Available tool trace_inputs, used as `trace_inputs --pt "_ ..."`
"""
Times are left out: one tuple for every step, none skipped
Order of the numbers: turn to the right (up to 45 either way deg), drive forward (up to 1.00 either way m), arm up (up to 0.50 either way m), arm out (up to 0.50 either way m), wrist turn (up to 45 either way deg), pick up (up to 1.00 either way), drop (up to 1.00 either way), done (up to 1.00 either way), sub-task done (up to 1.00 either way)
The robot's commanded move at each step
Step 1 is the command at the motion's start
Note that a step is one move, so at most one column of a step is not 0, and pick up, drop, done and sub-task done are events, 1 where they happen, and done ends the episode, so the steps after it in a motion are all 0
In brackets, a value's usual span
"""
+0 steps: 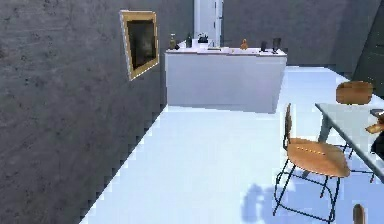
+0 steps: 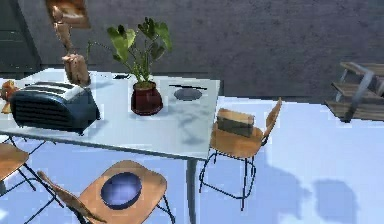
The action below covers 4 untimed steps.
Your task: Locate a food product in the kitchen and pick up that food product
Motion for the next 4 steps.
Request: trace_inputs --pt "0.0 1.00 0.00 0.00 0.0 0.00 0.00 0.00 0.00" --pt "0.0 1.00 0.00 0.00 0.0 0.00 0.00 0.00 0.00" --pt "0.0 0.60 0.00 0.00 0.0 0.00 0.00 0.00 0.00" --pt "-45.0 0.00 0.00 0.00 0.0 0.00 0.00 0.00 0.00"
